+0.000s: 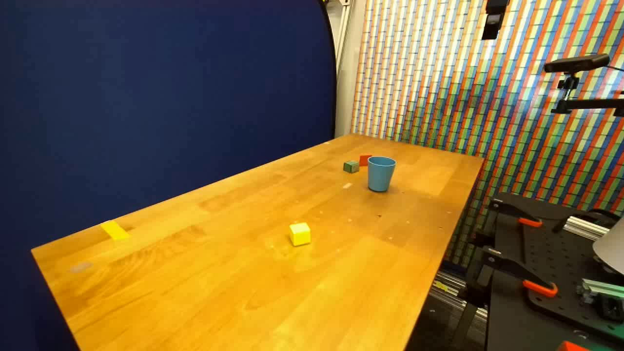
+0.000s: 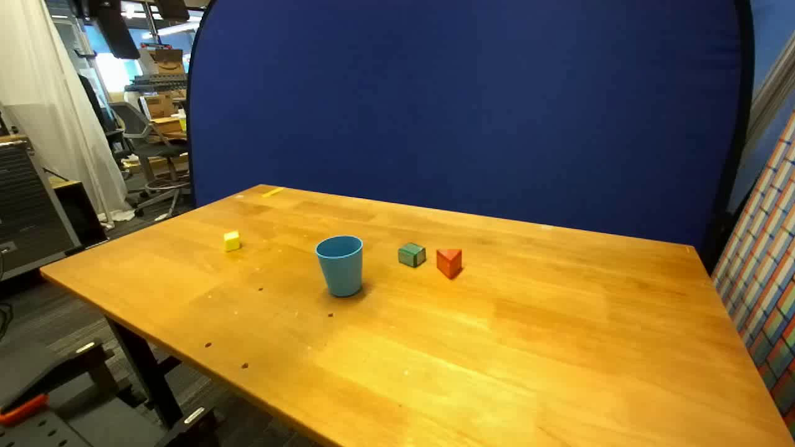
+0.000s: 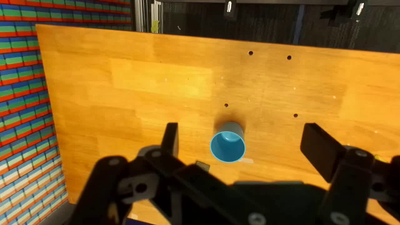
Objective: Put the yellow block in the cup
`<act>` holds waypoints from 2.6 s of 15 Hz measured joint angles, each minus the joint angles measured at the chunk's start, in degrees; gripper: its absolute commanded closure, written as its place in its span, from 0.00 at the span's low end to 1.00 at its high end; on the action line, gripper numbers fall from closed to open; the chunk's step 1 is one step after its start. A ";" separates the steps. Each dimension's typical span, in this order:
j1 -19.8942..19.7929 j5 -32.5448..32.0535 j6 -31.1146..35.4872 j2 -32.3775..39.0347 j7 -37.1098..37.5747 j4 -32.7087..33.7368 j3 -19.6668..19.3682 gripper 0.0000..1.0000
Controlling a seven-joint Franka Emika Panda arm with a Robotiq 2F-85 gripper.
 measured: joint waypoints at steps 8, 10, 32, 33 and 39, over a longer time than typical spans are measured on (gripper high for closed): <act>0.29 0.13 0.84 0.87 0.20 -0.17 0.00 0.00; 1.66 1.96 5.91 4.10 0.48 -1.47 0.02 0.00; 11.05 17.86 42.71 77.14 -10.91 28.29 6.11 0.00; 11.05 17.86 42.62 78.62 -11.03 29.80 6.48 0.00; 11.07 17.67 40.58 82.09 -11.05 35.02 8.00 0.00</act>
